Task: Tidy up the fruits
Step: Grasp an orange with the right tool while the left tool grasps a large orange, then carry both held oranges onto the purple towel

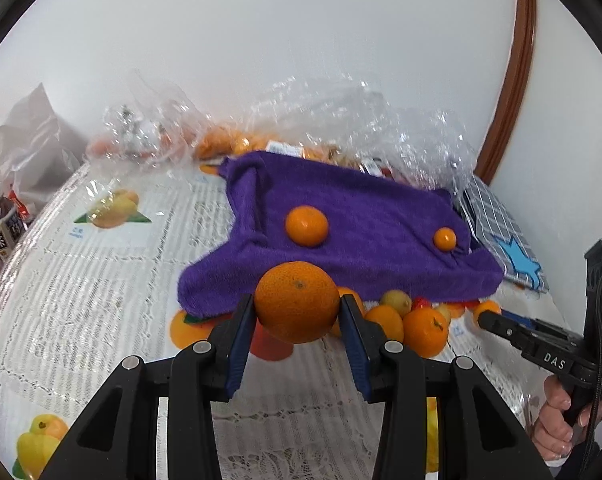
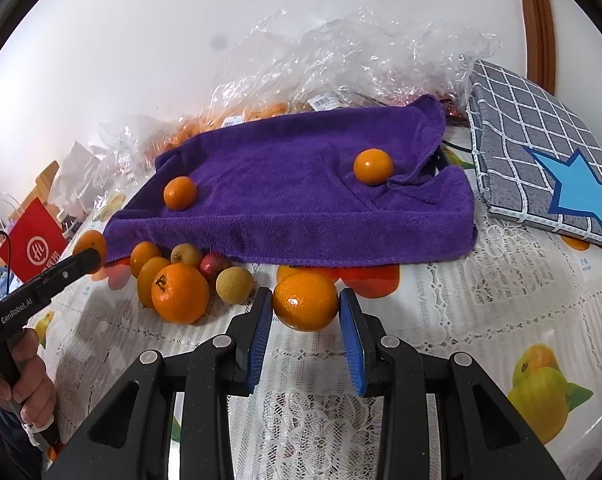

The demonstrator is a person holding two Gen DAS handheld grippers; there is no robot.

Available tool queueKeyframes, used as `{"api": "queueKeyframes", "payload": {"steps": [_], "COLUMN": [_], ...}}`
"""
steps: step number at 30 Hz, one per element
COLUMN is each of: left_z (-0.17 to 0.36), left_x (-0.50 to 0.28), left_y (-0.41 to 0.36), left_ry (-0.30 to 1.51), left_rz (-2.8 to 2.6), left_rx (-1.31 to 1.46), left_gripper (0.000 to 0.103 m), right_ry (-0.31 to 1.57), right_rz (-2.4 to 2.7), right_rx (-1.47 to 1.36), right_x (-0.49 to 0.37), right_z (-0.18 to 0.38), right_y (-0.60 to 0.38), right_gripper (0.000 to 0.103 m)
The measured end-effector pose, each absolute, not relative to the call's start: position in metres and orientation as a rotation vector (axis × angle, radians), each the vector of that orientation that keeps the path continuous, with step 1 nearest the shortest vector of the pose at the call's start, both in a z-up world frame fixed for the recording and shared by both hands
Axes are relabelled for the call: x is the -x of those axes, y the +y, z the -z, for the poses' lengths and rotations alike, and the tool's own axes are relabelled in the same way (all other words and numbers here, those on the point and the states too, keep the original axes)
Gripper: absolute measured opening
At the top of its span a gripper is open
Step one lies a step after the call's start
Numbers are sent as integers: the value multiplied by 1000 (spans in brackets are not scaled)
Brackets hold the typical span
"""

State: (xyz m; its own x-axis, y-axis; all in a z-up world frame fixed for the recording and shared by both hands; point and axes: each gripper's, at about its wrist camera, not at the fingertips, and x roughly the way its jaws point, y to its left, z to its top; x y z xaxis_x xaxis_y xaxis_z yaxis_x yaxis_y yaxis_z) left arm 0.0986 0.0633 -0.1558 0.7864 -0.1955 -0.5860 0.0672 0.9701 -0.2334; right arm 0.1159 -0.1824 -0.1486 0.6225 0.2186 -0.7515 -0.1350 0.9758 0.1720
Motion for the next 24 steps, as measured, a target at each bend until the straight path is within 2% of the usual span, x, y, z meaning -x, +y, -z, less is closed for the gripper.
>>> {"api": "queueKeyframes", "payload": {"steps": [13,24], "left_z": [147,94], "left_x": [-102,-122], "left_y": [66,61], "left_ry": [630,546], "left_rz": [141,167], "left_rx": [228,230], "left_gripper": [40,40], "right_ry": [815,737], "right_rz": [-191,-165], "right_rx": [-61,-37], "right_x": [-121,-146], "right_z": [117,81], "right_y": [-185,-200], "right_gripper": [34,34]}}
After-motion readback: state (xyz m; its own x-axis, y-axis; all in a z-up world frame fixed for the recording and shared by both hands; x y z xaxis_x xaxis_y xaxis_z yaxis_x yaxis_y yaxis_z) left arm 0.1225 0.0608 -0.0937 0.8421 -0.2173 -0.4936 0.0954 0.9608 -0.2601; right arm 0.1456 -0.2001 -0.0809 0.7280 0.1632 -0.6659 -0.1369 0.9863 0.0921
